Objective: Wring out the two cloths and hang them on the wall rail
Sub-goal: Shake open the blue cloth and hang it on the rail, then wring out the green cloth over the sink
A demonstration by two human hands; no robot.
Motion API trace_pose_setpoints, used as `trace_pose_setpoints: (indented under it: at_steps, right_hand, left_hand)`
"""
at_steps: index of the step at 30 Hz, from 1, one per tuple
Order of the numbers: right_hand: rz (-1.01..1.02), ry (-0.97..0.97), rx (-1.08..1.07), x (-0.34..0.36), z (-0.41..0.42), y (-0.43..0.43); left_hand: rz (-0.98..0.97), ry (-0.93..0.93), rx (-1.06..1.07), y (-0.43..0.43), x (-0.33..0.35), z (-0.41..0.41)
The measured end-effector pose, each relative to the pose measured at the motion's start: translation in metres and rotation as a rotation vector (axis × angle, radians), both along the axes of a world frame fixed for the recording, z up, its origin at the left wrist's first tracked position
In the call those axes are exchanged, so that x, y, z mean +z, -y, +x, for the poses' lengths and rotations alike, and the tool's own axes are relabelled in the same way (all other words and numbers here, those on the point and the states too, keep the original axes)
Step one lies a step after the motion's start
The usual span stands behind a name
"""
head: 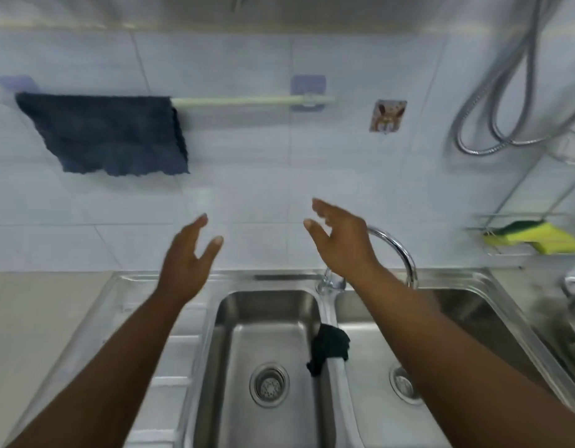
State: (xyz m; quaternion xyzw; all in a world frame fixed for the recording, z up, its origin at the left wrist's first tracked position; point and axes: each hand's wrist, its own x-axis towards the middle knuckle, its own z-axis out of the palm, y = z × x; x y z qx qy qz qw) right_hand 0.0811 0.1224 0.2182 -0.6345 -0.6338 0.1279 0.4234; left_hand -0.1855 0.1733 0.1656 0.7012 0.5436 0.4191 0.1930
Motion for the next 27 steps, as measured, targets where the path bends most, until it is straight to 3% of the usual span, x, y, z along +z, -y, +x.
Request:
trace_pose_setpoints:
  at_steps: [4,8,12,21,27]
  right_hand:
    - [-0.281,-0.039,-0.051,-0.088,0.043,0.045]
    - [-0.587,0.062,-0.08,-0.162,0.078,0.069]
    - [-0.792,0.188,0.02,-0.215,0.096,0.075]
    - [-0.739,0.291,0.219,-0.272,0.1,0.052]
    - [-0.653,0.362,0.173,-0.285,0.098,0.05]
  left_hand:
    - [-0.247,-0.07,-0.099,0.03,-0.073,0.062]
    - [-0.471,-0.238,-0.178,0.053,-0.144,0.107]
    - [-0.621,-0.419,-0.315,0.068,-0.191,0.143]
    - [-0.529,-0.541,-0.491,0.058,-0.233,0.191]
    - [-0.463,-0.643,-0.468,0.049,-0.226,0.196]
